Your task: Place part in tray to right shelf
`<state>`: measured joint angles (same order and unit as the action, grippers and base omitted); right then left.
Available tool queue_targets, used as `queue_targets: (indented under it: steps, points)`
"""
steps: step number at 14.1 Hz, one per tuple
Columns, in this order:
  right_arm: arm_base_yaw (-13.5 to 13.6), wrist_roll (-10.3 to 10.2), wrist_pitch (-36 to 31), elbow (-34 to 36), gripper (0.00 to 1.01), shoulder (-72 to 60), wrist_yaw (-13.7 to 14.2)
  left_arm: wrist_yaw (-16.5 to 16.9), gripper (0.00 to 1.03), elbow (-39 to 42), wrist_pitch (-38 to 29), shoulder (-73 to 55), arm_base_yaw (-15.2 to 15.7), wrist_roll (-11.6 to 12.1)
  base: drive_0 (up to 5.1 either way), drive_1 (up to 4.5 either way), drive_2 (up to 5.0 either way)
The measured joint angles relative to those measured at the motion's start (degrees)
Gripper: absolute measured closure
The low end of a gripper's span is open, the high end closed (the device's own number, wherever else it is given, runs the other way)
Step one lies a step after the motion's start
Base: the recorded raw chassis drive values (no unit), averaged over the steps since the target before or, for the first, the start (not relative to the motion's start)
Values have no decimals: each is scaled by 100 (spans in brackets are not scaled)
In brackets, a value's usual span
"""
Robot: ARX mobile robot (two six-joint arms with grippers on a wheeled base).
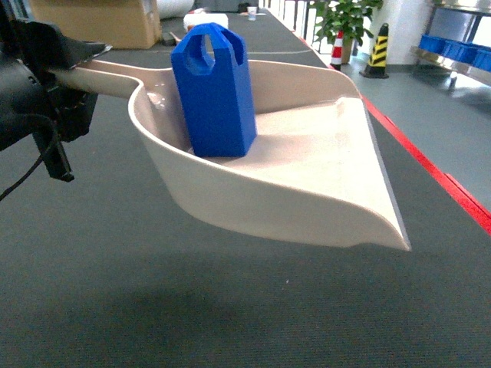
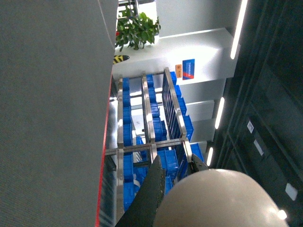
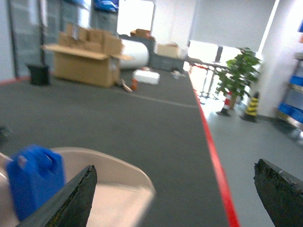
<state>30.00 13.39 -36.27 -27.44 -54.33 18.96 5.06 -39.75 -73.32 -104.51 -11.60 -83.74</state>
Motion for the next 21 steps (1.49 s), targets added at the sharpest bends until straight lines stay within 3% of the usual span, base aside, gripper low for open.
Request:
queue_targets:
  steps: [1,2,6,21]
  points:
    - [-264,107,841,492,3,883,133,4,91,0,0,0,0,0,0,0,0]
    - [-175,-7,1812,1104,3,2184,216,-15,91,0,2,0,0,0,0,0,0]
    - [-153,-90,1779,986,3,2520,208,-33,91,2,2,0,26,2,493,-253,-253]
    - [-151,-92,1762,986,3,2551,203,4,91,2,-7,-2,0,-7,500,-243,-243]
